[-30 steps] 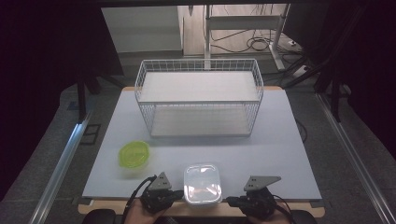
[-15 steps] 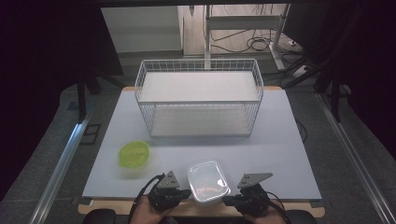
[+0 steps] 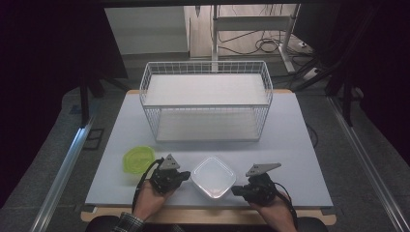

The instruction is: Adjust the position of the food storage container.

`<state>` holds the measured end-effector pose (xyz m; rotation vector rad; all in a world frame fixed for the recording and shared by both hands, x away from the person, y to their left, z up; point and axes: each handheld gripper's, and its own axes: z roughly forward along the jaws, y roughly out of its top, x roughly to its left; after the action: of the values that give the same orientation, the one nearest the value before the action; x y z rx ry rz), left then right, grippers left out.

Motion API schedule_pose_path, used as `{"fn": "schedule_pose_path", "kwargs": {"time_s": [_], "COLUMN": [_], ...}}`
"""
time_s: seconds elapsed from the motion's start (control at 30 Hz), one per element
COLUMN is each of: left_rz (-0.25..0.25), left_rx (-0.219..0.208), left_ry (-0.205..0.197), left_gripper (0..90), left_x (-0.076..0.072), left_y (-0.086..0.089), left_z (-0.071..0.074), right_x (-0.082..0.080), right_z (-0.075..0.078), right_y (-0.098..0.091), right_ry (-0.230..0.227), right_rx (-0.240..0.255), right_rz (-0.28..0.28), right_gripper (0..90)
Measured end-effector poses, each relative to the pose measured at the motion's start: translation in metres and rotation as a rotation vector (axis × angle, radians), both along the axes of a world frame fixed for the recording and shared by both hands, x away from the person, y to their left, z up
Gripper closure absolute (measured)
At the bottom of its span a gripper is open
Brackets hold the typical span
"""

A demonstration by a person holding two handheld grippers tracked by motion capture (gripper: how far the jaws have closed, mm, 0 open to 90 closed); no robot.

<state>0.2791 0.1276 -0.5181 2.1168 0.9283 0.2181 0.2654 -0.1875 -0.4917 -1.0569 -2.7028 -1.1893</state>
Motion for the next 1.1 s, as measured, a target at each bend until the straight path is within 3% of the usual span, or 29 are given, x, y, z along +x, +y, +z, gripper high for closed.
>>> {"fn": "schedule_pose_path", "kwargs": {"time_s": [0.23,0.43,0.53,0.73,0.97,1.1], "left_rz": [0.019,0.041,0.044,0.048,0.045,0.065], "left_rx": [0.002,-0.010,-0.015,-0.027,-0.010,0.028], "left_ry": [-0.006,0.006,0.010,0.026,0.028,-0.006], "left_gripper": [90.0,90.0,90.0,90.0,90.0,88.6], "left_x": [0.005,0.005,0.004,0.000,-0.002,-0.006], "left_y": [0.000,0.002,0.003,0.002,0.000,0.005], "left_z": [0.000,0.000,0.001,0.001,-0.001,0.003], "right_x": [0.030,0.054,0.061,0.065,0.065,0.060], "right_z": [0.000,-0.001,0.000,-0.003,-0.006,-0.003], "right_y": [0.003,0.008,0.011,0.011,0.008,0.006], "right_ry": [0.000,0.032,0.021,0.008,-0.009,-0.067], "right_rx": [-0.015,-0.025,-0.039,-0.018,-0.003,-0.026], "right_rz": [-0.035,-0.049,-0.057,-0.075,-0.077,-0.080], "right_gripper": [89.8,89.7,89.7,89.8,88.5,86.5]}}
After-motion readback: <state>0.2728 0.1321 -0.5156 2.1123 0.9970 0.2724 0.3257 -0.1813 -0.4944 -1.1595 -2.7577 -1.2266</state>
